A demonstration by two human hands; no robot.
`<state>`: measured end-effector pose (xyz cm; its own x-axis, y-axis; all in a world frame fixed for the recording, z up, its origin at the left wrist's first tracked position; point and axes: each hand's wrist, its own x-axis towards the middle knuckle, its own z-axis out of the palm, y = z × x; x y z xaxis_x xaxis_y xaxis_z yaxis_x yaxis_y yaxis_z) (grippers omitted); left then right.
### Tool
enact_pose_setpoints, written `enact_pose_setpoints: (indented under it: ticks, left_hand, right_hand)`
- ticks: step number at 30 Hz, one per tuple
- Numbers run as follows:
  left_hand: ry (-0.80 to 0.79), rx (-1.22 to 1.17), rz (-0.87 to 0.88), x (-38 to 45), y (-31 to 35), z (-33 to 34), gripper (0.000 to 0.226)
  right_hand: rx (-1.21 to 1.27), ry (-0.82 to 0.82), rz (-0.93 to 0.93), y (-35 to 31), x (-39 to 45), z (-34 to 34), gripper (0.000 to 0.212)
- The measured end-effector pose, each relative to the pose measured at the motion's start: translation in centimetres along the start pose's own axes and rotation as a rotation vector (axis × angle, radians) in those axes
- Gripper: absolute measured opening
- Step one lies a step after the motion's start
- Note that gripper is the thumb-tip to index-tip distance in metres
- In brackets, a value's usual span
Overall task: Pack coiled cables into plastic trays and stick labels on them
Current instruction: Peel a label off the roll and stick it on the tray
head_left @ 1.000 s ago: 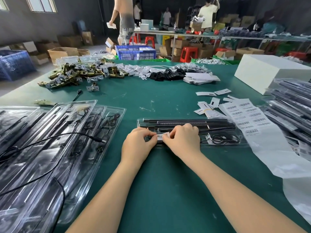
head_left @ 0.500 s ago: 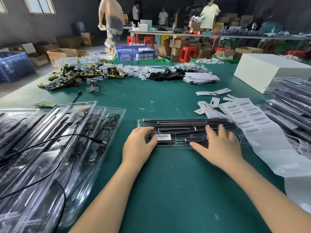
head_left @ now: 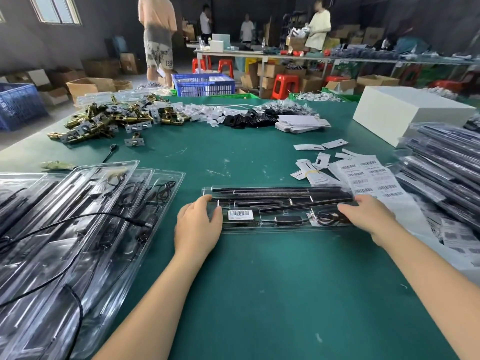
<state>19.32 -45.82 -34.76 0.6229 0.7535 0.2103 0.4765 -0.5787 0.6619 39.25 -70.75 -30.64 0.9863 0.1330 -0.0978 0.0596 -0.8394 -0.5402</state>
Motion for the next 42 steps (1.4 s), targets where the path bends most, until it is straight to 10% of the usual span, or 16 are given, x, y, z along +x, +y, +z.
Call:
enact_pose_setpoints:
  ticks: [9,20,28,37,42]
  left_hand:
    - [0.244,-0.436,-0.17,0.5,-0.2,-1.1,0.013]
    - [0.349,-1.148,-0.299,0.6,0.7,-2.1,0.019]
    - [0.357,-1.341,-0.329,0.8,2.4,-3.7,0.02]
    - [0.391,-1.429,-0.328,0.6,3.3,-5.0,0.01]
    - [0.252,-1.421,-0.189,-0.2,3.7,-4.2,0.065]
  right_hand:
    - [0.523,-0.139,0.23,-0.6,0.5,-1.1,0.012]
    - [0.344,-0.18,0.081,-0.5,0.5,-0.4,0.011]
    - [-0.246,-0.252,-0.447,-0.3,-1.7,0.7,0.116]
    - [-0.277,0.365,-0.934,-0.5,-3.5,4.1,0.047]
    - [-0.097,0.565,-1.038,-3.2,-4.9,2.7,0.028]
